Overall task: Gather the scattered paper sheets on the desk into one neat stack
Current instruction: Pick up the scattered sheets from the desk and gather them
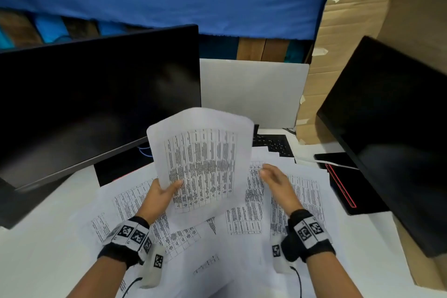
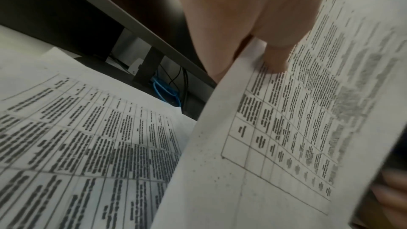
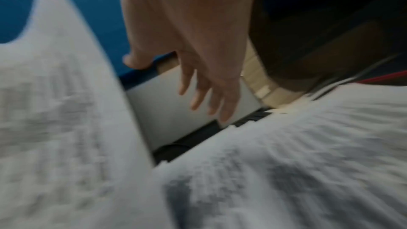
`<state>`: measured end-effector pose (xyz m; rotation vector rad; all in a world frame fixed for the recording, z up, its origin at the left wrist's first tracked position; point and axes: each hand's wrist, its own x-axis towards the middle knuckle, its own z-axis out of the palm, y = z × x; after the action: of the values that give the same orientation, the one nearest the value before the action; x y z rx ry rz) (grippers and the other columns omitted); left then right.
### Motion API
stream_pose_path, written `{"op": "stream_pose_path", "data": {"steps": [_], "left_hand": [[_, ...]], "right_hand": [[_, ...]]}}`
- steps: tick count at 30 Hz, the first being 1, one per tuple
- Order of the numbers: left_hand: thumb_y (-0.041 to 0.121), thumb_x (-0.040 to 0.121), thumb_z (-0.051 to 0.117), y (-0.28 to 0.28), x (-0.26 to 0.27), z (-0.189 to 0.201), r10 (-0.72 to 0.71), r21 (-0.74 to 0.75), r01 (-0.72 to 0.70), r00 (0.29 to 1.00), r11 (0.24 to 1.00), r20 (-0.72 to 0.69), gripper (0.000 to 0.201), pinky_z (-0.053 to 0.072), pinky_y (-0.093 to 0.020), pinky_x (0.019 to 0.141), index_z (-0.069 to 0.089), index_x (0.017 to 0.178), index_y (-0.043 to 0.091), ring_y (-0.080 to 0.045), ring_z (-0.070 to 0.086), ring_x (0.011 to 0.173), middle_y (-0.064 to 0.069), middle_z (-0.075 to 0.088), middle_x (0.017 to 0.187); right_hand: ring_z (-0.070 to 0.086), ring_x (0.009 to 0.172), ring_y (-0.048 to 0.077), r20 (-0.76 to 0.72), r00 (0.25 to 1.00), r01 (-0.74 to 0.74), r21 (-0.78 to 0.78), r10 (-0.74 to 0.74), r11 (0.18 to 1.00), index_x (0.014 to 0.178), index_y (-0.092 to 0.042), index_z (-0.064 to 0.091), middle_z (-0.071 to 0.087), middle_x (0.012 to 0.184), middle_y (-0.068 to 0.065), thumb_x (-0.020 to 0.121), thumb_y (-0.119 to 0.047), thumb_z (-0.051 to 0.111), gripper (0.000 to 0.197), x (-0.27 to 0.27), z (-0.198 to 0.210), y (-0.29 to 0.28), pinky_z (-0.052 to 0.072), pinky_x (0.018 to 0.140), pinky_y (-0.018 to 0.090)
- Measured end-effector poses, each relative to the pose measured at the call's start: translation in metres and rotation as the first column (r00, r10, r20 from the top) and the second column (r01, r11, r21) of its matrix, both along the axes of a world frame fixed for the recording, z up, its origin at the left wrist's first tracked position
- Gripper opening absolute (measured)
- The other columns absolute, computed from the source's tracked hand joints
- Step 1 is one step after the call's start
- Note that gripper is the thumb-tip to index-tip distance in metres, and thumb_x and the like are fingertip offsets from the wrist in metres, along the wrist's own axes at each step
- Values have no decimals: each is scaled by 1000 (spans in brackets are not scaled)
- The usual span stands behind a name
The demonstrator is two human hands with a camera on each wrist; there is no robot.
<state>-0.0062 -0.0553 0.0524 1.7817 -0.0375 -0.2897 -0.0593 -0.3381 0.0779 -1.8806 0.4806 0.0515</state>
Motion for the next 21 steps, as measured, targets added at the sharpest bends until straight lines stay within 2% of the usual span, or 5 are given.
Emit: {"op": "stream_pose_path", "data": {"steps": [3,7,13,18,21], "left_hand": [[38,83,55,7,5,0,35,39,-37,998,999,45,51,46,-36,91,46,126,10,-19,58,105,-3,61,110],[29,87,53,7,7,3,42,80,-48,996,996,73,44,45,-33,89,50,124,4,-22,58,98,-2,63,99],[28,88,53,4,5,0,17,78,-22,998,997,61,35,47,-47,94,55,116,8,-21,61,90,-3,64,92],[22,89,52,3,3,-4,34,91,-39,998,995,56,38,48,-41,83,52,111,-9,-13,54,67,4,53,68],[23,88,53,6,2,-6,30,88,-36,997,995,64,26,48,-28,66,58,101,1,-19,53,64,-2,51,65]], "right_hand": [[34,133,35,-301,868,314,-282,-394,907,138,-8,36,34,146,18,83,-39,62,69,-17,-39,-60,29,108,45],[30,131,38,-527,555,269,-619,-644,738,141,-4,19,30,142,25,67,-56,70,104,-54,-83,-100,27,107,50],[54,113,41,-447,700,383,-424,-557,821,126,8,37,52,127,29,70,-23,78,76,-62,-88,-96,47,91,45],[58,87,39,-222,748,461,-505,-625,730,131,-3,38,61,104,30,83,-5,53,50,-68,-86,-85,46,71,41],[51,72,34,-114,745,507,-545,-657,669,121,-9,50,60,82,24,85,-6,45,36,-74,-89,-89,44,66,38]]}}
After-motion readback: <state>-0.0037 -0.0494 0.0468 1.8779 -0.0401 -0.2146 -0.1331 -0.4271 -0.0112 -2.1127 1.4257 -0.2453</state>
